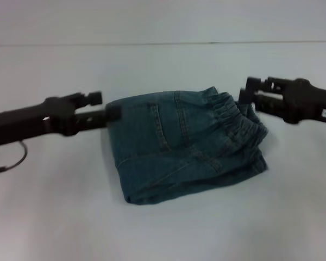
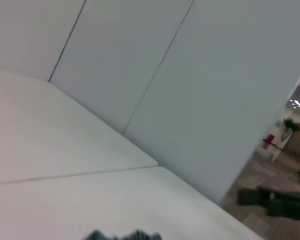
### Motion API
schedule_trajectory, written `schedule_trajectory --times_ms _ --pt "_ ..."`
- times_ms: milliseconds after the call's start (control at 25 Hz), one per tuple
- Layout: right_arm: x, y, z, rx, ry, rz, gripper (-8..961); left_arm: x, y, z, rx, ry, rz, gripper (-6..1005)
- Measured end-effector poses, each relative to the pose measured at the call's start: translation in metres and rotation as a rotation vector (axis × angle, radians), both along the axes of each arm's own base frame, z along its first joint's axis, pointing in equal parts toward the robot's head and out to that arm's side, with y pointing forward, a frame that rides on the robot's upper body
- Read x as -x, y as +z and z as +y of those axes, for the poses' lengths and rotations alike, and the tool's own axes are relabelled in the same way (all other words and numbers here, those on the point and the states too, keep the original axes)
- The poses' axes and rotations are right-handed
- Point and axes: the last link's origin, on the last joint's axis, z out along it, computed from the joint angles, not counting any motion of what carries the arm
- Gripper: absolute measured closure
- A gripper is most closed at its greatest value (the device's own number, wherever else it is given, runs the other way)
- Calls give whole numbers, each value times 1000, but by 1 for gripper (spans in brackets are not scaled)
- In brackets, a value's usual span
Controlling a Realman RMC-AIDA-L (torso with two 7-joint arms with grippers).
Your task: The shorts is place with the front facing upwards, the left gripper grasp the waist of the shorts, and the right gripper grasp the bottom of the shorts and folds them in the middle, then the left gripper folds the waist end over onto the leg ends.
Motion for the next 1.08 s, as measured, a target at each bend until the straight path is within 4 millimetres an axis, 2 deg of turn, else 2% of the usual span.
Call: schedule_trajectory --times_ms 160,240,280,480,640,1080 --pt "-3 13 -19 131 56 -91 582 17 7 -26 29 -35 12 89" --pt "-8 17 -26 174 51 -121 417 24 10 -37 36 -36 15 89" --pt "-12 17 -29 192 39 -142 334 27 11 -41 36 -28 17 89" --pt "-29 16 -35 203 -14 -205 111 38 10 -51 55 5 54 89" --pt "-37 13 -34 193 -49 -243 101 40 8 -51 72 15 81 89" --pt "-43 8 -29 176 -87 -276 96 40 3 -49 113 21 107 89"
